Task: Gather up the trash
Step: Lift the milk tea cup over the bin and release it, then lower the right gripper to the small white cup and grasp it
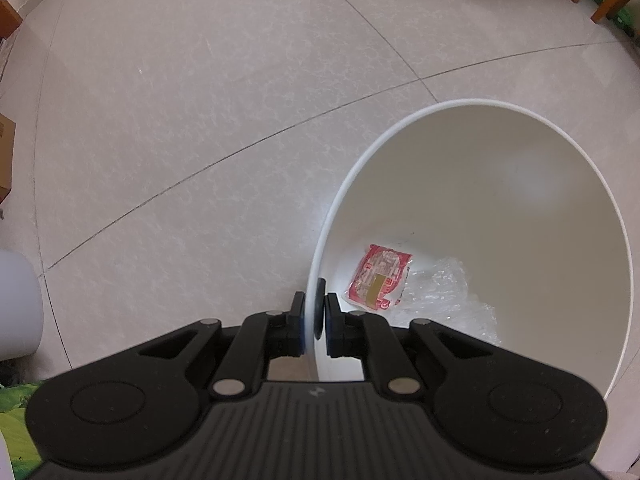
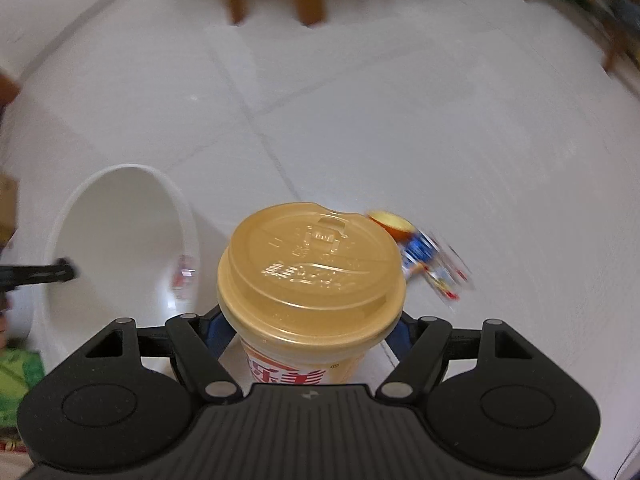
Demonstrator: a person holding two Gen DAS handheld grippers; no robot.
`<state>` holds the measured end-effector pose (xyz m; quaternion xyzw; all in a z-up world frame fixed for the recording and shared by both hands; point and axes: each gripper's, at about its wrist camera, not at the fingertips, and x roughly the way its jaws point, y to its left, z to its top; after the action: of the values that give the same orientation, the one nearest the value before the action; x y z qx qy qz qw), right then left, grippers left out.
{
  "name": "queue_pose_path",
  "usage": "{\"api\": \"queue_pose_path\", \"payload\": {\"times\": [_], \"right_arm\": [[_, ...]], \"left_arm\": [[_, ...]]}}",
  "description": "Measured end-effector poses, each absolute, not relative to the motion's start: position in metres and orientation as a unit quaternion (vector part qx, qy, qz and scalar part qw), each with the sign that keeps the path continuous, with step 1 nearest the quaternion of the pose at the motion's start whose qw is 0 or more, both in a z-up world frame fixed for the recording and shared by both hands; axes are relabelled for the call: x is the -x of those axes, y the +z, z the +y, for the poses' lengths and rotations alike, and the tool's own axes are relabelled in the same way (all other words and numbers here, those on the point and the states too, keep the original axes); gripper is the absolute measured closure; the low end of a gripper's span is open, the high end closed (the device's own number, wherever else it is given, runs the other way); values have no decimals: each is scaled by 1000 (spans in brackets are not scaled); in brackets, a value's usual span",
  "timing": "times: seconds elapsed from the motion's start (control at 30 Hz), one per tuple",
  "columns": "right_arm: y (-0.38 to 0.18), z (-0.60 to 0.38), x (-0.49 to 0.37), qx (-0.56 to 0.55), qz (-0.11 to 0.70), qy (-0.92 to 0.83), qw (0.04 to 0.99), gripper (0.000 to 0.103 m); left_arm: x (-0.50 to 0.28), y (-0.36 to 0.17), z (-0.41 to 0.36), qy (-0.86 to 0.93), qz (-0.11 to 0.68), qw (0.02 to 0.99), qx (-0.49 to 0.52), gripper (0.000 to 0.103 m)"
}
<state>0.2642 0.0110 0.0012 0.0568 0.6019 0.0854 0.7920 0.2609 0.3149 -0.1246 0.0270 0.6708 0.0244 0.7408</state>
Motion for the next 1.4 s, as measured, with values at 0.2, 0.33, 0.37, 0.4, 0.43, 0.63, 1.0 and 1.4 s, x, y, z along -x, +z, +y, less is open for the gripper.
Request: {"api": "queue_pose_path", "payload": {"times": [0.2, 0.33, 0.37, 0.4, 0.43, 0.63, 1.0, 1.4], "right_arm": [[35, 66, -275, -33, 583, 142, 799, 25], [42, 98, -281, -20, 576, 172, 799, 25], [43, 106, -282, -18, 575, 179, 798, 25], [45, 113, -280, -15, 572, 189, 798, 24], [43, 122, -285, -11, 569, 201, 797, 24], [36, 138, -284, -3, 556, 226, 800, 4], [26, 102, -266, 29, 515, 204, 832, 5], [-60, 29, -227, 40, 507, 147, 848, 15]], "left_arm": [[-262, -124, 315, 25, 671, 740, -26, 96], [-262, -124, 316, 24, 671, 740, -26, 96], [-262, -124, 316, 24, 671, 740, -25, 96], [-262, -124, 317, 24, 672, 740, -24, 96], [-262, -124, 317, 23, 672, 740, -25, 96], [-260, -124, 317, 19, 671, 741, -25, 97], [-262, -124, 319, 19, 672, 740, -19, 97], [-263, -125, 319, 17, 674, 738, -18, 97]]}}
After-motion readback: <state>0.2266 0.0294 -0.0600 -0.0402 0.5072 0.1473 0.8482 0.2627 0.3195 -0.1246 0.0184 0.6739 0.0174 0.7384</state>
